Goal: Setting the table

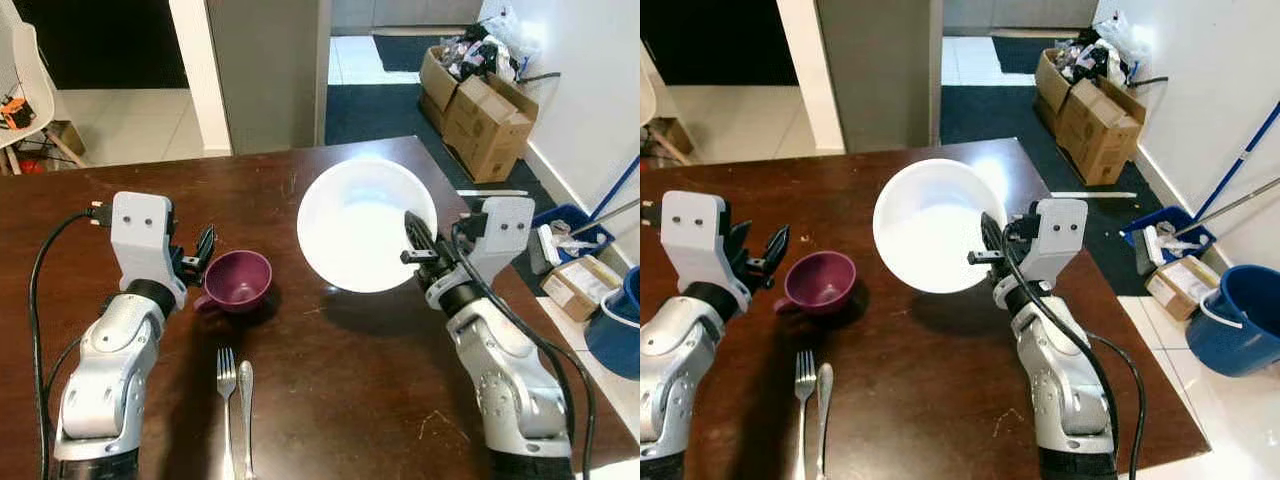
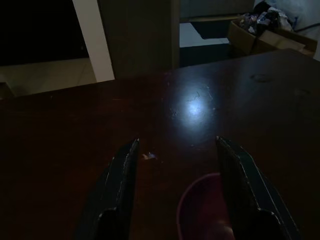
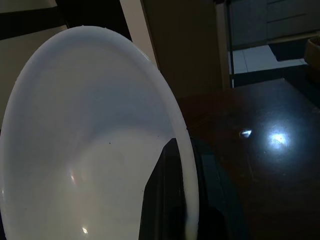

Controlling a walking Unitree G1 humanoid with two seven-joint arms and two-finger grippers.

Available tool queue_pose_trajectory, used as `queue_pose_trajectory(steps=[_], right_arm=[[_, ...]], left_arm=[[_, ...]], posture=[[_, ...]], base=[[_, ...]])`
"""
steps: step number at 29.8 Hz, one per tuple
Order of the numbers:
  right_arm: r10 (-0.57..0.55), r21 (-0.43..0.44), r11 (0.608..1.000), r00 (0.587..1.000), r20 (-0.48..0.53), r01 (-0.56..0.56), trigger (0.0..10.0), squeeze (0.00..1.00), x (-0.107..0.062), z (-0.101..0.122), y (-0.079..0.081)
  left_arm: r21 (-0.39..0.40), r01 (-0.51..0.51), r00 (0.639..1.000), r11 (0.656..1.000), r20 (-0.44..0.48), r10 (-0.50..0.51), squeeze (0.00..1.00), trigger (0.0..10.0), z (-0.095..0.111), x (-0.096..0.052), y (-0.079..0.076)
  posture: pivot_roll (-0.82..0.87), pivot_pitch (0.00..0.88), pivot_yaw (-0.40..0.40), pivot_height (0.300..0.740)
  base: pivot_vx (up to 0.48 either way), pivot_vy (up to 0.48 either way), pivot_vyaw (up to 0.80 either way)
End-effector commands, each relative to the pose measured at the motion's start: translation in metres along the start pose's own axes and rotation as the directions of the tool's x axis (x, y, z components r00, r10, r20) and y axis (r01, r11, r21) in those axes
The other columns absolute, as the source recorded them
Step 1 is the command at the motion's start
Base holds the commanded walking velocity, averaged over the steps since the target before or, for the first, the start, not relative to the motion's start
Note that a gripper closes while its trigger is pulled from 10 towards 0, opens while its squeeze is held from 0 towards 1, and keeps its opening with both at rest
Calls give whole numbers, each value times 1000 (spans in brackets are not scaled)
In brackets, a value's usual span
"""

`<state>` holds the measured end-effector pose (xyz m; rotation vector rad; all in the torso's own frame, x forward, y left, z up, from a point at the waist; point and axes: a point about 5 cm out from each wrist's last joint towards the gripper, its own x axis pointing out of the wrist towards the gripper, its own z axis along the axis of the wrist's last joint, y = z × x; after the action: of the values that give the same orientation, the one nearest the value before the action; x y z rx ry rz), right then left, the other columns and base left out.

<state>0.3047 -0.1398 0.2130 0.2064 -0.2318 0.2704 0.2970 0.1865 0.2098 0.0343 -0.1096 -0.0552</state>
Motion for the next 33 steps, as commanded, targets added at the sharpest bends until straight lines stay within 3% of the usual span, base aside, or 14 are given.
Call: queue_pose_trajectory(steps=[1, 22, 33], right_arm=[[-10, 2, 1000, 1000, -23, 10, 10000, 0, -2, -6, -1], [-21, -5, 1000, 999, -30, 21, 10000, 0, -2, -8, -1], [-33, 2, 999, 999, -31, 33, 10000, 0, -1, -8, -3]], left_arm=[[3, -13, 1000, 1000, -15, 13, 0, 10000, -4, 0, 2], [9, -17, 1000, 1000, -1, 17, 0, 10000, -4, 1, 0], [19, -7, 1000, 1000, 0, 7, 0, 10000, -4, 2, -2]], posture=[[-17, 30, 89, 740], [-17, 32, 90, 740], [-15, 33, 92, 740]], base=[[-480, 0, 0], [-469, 0, 0], [0, 0, 0]])
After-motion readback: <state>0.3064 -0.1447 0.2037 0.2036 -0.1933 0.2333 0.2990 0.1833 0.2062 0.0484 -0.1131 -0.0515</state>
